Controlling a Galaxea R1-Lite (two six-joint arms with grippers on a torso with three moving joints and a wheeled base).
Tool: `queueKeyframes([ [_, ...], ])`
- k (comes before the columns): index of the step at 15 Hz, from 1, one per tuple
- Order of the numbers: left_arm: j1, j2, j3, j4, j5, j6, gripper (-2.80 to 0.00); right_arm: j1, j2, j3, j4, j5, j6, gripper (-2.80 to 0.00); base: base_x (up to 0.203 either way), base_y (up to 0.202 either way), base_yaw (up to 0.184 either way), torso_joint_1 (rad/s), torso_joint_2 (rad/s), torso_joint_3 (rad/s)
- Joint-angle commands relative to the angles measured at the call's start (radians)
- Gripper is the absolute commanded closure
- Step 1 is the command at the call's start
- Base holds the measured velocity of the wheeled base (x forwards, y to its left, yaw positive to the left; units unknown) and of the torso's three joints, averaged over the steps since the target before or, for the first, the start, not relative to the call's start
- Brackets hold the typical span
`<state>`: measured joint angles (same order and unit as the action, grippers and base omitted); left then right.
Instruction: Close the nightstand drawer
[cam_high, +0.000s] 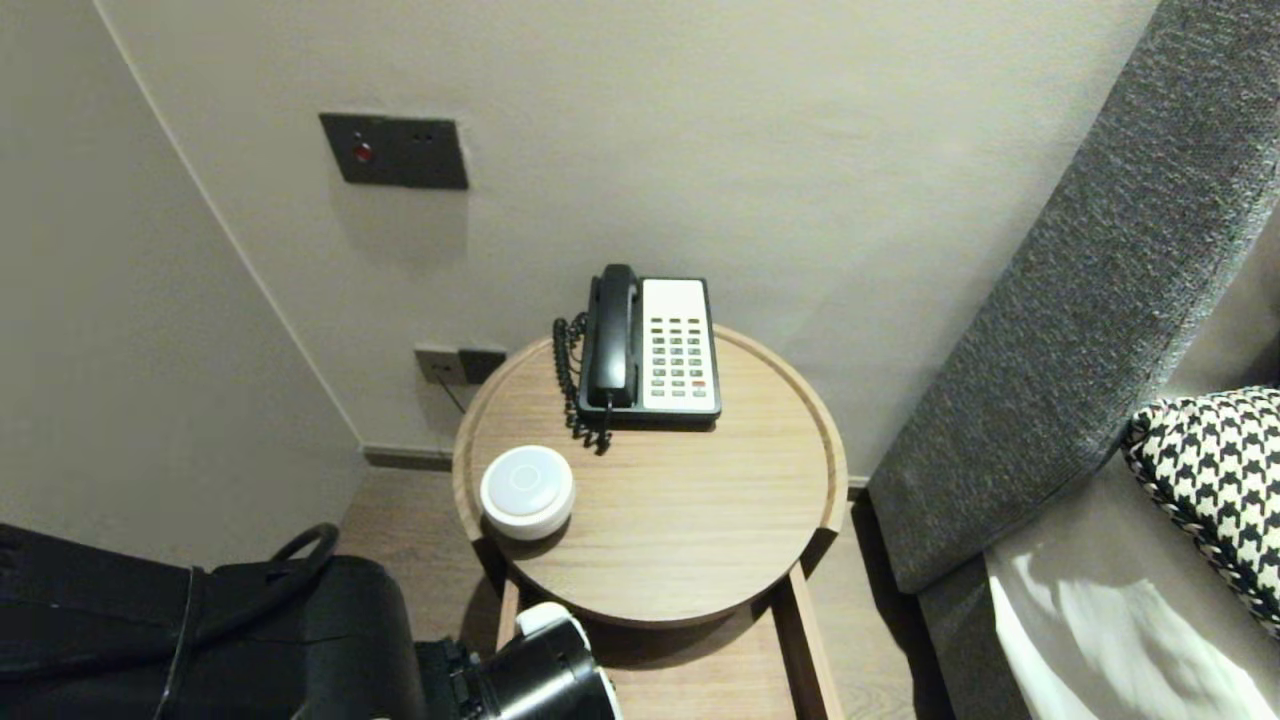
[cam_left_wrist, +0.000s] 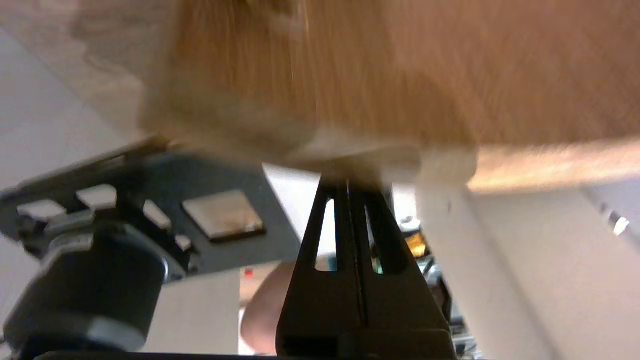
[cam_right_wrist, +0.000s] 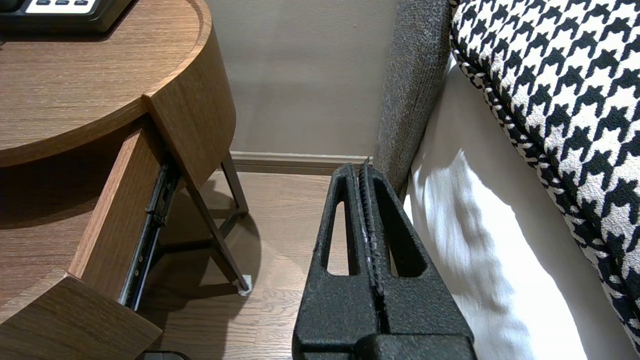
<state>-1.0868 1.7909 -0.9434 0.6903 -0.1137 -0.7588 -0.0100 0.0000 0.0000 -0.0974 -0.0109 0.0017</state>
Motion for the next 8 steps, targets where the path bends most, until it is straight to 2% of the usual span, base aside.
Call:
queueKeyframes([
  [1, 0.013, 0.019, 0.002, -0.015, 0.015, 0.002, 0.0, -0.001, 0.002, 0.04, -0.001, 0.0, 0.0, 0.0, 0.0, 0.0, 0.0, 0.0, 0.0, 0.0],
  [8, 0.067, 0.052, -0.009, -0.064, 0.022, 0.036, 0.0, -0.001, 0.002, 0.04, -0.001, 0.0, 0.0, 0.0, 0.0, 0.0, 0.0, 0.0, 0.0, 0.0],
])
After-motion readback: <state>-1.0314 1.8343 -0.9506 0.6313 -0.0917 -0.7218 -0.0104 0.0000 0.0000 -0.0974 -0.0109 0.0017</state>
